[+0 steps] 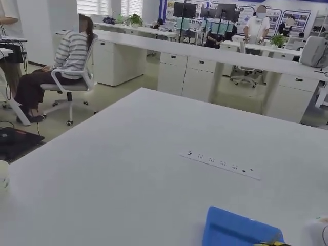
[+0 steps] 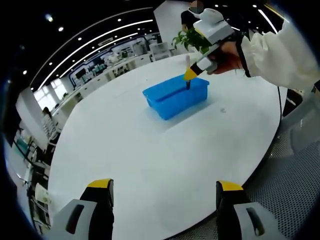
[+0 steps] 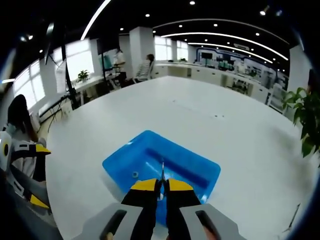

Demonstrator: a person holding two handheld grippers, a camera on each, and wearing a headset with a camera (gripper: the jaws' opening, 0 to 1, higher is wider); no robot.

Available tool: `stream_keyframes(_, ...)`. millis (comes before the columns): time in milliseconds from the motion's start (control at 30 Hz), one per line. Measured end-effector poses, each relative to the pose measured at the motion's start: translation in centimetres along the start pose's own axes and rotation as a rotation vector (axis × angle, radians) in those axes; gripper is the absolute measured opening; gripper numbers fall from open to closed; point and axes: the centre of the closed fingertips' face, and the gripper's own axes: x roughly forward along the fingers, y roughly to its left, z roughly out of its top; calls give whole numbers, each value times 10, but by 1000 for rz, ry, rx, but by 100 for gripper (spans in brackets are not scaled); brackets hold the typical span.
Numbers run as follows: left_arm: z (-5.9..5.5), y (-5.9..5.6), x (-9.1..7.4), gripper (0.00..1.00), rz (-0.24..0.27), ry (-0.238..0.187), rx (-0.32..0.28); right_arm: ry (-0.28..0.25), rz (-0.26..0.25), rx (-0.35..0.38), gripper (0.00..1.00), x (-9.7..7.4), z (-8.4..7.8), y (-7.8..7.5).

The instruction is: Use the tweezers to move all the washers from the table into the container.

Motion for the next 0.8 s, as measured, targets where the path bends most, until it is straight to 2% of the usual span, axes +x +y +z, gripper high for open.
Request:
stream_keyframes(267,-3,-1,2,86,-5,19,-2,16,-1,-7,2,10,-4,-2)
stream_keyframes(500,-5,-2,3,86,-8,31,3,4,-5,-19,2,10,-3,-1)
stream_keyframes(600,-5,-2,3,86,-10,33,4,-2,27,15,3,10,-3,3)
stream_keyframes(700,-5,-3,3,86,-15,35,6,6,15,-9,3,9,-3,0)
stream_keyframes(800,-5,-4,3,86,-18,34,14,5,15,-5,3,8,-1,1)
